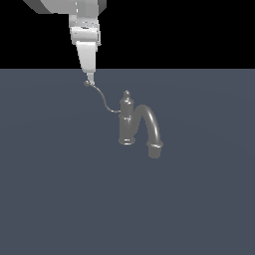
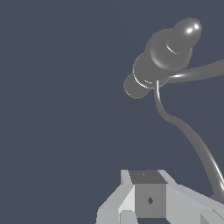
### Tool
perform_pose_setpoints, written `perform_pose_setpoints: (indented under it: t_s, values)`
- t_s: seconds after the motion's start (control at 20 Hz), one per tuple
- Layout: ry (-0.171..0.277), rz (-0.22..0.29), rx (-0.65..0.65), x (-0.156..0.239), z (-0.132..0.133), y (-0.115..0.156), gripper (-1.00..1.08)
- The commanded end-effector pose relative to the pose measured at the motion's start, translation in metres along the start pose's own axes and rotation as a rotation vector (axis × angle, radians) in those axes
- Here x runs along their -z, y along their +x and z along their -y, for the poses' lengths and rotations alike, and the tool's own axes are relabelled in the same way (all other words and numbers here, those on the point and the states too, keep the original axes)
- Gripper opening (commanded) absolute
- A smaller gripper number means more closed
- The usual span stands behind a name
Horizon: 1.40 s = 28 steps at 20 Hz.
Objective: Turn on the faucet by rotating a designated handle.
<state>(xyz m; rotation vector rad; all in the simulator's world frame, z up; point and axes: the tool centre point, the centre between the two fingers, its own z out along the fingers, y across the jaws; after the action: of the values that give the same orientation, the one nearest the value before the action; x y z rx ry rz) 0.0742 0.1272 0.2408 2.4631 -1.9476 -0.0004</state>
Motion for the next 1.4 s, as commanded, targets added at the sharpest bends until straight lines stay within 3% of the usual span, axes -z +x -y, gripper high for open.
perform_pose_setpoints:
  t_s: [0.0,0.3,1.35]
  values:
    - [0.001,0.0,0.003,0.001,0.0,-0.001,-1.0]
    - [0.001,0.001,0.006,0.002,-0.001,-0.001,-1.0]
    - [0.001,0.0,0.005,0.002,-0.058,0.001,-1.0]
